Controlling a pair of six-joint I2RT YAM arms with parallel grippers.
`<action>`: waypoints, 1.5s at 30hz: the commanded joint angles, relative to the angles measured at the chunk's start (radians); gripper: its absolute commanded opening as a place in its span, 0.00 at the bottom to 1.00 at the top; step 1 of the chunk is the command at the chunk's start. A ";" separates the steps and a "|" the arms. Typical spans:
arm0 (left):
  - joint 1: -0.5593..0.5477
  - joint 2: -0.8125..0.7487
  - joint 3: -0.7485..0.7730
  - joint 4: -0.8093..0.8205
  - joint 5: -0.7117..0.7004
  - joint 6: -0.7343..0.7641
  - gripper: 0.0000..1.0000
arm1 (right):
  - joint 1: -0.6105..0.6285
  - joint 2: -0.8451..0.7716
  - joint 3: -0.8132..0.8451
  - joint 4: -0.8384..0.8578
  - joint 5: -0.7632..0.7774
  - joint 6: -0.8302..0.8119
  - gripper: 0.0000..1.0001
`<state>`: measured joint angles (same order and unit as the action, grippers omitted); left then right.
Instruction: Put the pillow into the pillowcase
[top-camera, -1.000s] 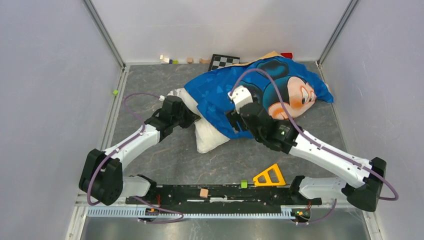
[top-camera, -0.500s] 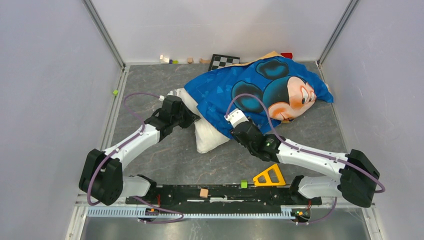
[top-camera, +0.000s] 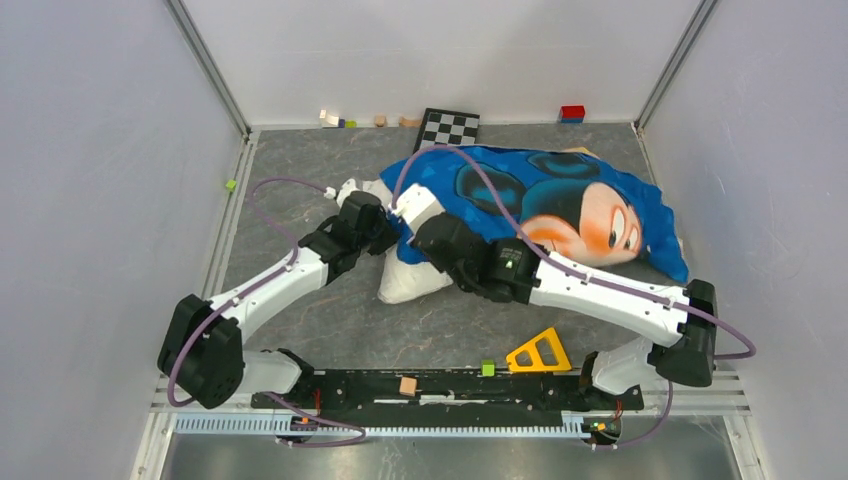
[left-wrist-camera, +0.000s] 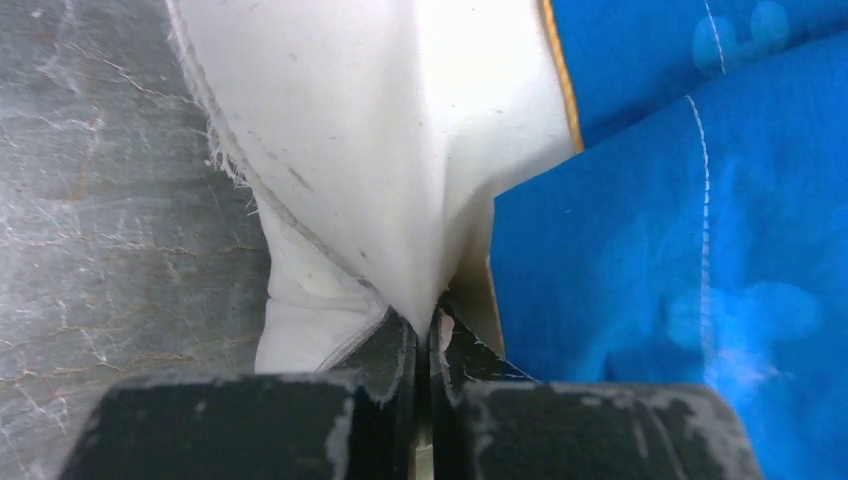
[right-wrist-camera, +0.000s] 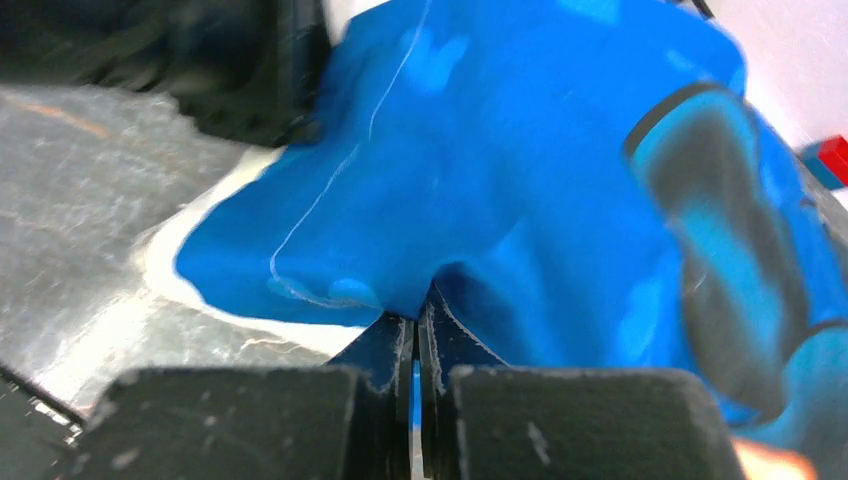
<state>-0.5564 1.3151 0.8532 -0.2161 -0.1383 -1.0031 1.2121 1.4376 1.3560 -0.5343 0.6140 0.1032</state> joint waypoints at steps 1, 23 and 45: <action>-0.099 -0.062 0.035 0.010 -0.010 -0.024 0.02 | -0.069 -0.010 0.169 0.074 -0.075 -0.015 0.00; -0.232 -0.299 0.384 -0.467 0.093 0.352 1.00 | -0.517 0.435 0.439 0.104 -0.453 0.074 0.00; -0.031 -0.096 0.087 -0.224 0.131 0.215 0.02 | -0.502 0.157 0.306 0.114 -0.310 -0.069 0.66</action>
<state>-0.6300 1.2217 0.9562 -0.4816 -0.0135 -0.7689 0.7052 1.7393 1.7531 -0.4694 0.2001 0.1242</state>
